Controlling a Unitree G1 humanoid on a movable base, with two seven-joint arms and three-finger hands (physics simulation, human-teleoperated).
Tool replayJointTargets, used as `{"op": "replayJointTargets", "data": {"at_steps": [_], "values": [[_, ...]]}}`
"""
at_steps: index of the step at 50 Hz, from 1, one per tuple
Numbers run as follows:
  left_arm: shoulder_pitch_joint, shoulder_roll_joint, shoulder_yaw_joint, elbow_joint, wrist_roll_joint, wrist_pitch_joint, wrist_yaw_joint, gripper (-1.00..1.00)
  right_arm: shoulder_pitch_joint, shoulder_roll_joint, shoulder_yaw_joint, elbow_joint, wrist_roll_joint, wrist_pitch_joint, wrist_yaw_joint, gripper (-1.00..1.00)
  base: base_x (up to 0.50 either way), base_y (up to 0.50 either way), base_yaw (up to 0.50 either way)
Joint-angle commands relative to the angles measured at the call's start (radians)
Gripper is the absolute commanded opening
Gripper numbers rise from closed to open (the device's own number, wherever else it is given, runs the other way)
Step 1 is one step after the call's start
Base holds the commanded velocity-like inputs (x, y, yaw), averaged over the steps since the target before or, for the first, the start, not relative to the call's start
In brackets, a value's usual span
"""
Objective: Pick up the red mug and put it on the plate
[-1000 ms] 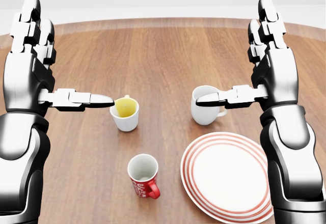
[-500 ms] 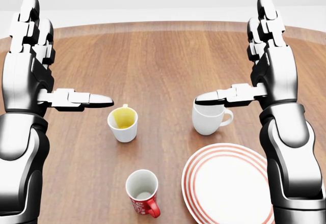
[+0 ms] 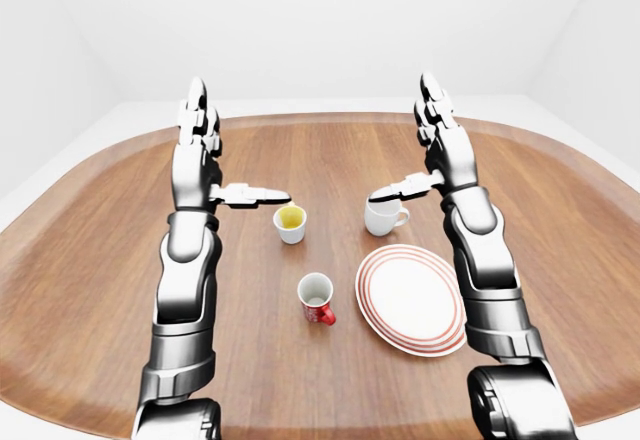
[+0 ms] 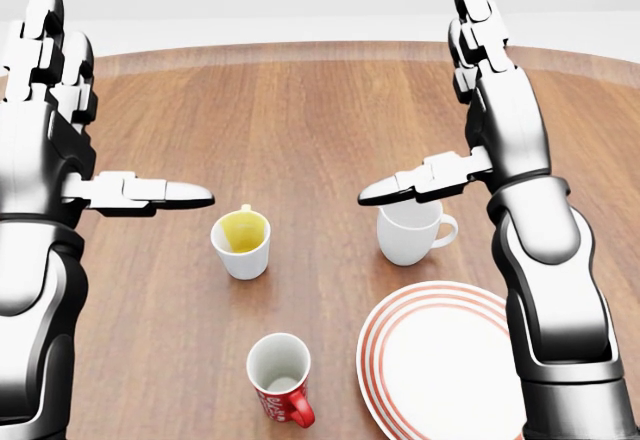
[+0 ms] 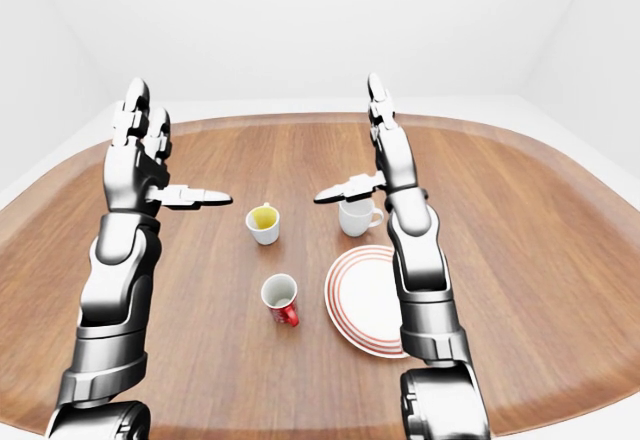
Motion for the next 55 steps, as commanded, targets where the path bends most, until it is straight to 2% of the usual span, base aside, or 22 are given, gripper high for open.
{"op": "replayJointTargets", "data": {"at_steps": [1,10,20,34,55], "values": [[-0.003,0.008,0.008,-0.011,-0.008,0.0,0.0,1.0,-0.078,0.007,0.036,0.075,-0.115,0.0,0.076,1.0,0.0,0.0,0.0],[-0.002,0.017,0.015,-0.018,-0.015,0.0,0.0,1.0,-0.146,0.021,0.065,0.153,-0.228,0.0,0.135,1.0,0.0,0.0,0.0],[-0.013,0.023,0.018,-0.01,-0.017,0.0,0.0,1.0,-0.202,0.061,0.106,0.319,-0.348,0.0,0.15,1.0,0.0,0.0,0.0],[-0.013,0.025,0.02,-0.014,-0.02,0.0,0.001,1.0,-0.253,0.118,0.134,0.433,-0.446,0.0,0.175,1.0,0.0,0.0,0.0],[-0.009,0.028,0.023,-0.022,-0.024,0.0,0.0,1.0,-0.247,0.181,0.17,0.535,-0.555,0.0,0.19,1.0,0.0,0.0,0.0]]}}
